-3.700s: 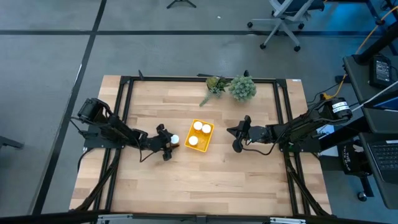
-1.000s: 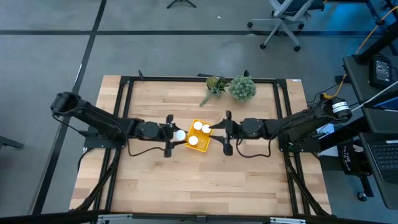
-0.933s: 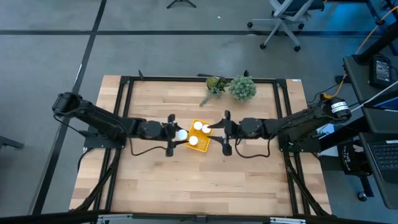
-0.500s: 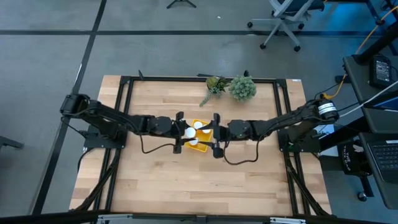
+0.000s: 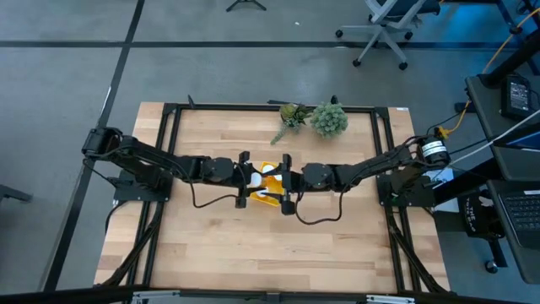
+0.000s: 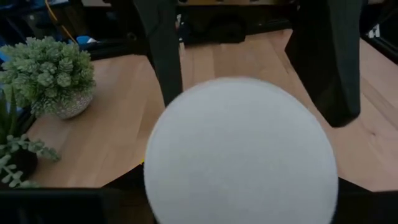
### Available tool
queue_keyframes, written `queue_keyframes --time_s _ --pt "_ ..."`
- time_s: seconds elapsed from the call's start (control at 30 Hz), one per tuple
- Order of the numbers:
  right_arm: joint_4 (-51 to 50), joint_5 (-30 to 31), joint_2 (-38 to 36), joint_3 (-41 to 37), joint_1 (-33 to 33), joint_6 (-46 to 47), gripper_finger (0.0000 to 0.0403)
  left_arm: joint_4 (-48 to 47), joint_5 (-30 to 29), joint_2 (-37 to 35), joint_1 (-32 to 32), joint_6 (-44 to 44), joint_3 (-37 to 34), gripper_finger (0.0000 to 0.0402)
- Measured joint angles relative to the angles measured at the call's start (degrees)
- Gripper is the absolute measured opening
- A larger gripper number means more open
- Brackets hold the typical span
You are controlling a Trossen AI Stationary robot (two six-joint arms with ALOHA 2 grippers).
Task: Pick and place pill bottles into a basket
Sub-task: Put the orange pill bottle into the yellow bin
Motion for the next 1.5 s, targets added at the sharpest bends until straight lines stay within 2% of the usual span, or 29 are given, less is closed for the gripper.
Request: queue_keyframes --time_s 0.7,1.07,1.3,1.5 --pt "-0.9 1.2 0.2 -0.1 -1.5 1.9 0.0287 -1.2 -0.2 0.0 0.0 0.0 0.0 0.0189" --pt "0.6 0.3 1.6 -0.1 -1.5 2.2 0.0287 -1.2 1.9 0.0 0.0 -0.4 0.0 0.0189" --pt "-0.5 0.2 2.9 2.6 -1.5 1.8 0.0287 -1.1 2.0 -0.1 0.7 -0.6 0.0 0.0189" --pt "-4.6 0.6 2.9 4.5 -1.6 1.7 0.0287 -7.3 2.4 0.0 1.1 -0.6 3.2 0.0189"
